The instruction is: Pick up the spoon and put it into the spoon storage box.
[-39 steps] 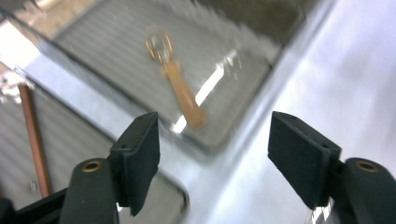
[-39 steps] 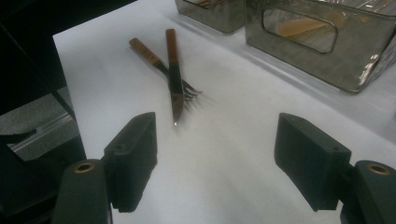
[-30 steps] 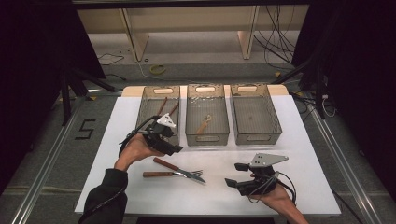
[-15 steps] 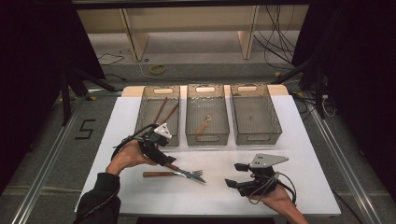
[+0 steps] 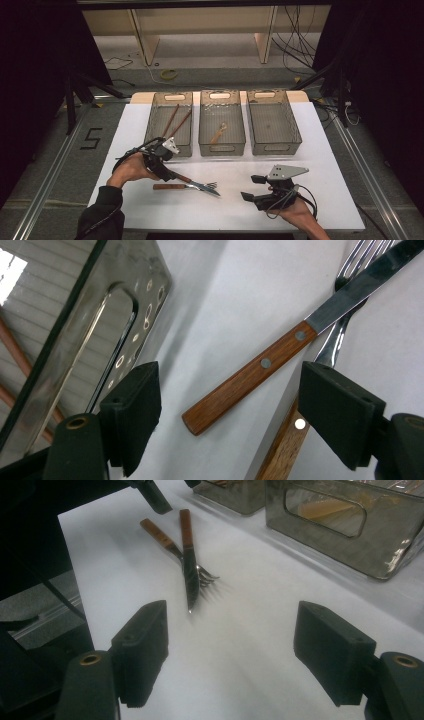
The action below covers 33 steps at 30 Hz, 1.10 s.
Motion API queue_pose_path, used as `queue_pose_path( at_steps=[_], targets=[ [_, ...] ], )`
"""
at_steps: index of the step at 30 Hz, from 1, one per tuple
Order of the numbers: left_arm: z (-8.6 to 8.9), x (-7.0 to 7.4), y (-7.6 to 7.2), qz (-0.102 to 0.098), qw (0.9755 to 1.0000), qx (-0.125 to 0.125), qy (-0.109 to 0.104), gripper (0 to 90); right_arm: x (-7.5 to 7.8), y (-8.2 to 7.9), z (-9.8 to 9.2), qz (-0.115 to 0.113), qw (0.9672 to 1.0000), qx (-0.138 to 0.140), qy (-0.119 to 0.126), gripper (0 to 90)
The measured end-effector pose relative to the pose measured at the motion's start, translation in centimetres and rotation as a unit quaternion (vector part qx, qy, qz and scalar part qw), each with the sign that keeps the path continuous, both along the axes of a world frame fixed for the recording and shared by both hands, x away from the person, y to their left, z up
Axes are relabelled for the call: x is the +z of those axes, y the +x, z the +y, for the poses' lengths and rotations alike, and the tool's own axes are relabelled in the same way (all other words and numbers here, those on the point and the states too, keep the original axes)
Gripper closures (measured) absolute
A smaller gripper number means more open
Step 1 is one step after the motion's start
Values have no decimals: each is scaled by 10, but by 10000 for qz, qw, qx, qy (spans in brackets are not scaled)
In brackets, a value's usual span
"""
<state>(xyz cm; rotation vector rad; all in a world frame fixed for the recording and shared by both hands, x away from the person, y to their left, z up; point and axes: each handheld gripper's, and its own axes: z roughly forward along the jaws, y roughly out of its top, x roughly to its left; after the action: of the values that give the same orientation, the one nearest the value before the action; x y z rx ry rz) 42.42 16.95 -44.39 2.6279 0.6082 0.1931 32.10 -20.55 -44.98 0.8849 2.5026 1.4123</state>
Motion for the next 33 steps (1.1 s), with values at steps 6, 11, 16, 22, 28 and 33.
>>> queue_pose_path(
  at_steps=[6,11,16,22,28,33],
  targets=[
    [0,-4,1,8,9998,-68,171,248,0,1,-1,13,10000,14,4,308],
    [-2,-8,3,39,9991,-145,401,253,-1,1,-2,15,10000,18,16,308],
    [-4,-11,5,73,9986,-234,478,270,-1,2,-3,34,10000,23,20,308],
    [-11,-15,9,120,9975,-413,566,294,-3,4,-4,52,10000,14,40,309],
    [-14,-21,10,207,9958,-553,697,314,-3,5,-4,73,10000,18,38,309],
    [-15,-21,10,237,9949,-640,737,325,-4,4,-3,63,10000,31,25,308]
  ],
)
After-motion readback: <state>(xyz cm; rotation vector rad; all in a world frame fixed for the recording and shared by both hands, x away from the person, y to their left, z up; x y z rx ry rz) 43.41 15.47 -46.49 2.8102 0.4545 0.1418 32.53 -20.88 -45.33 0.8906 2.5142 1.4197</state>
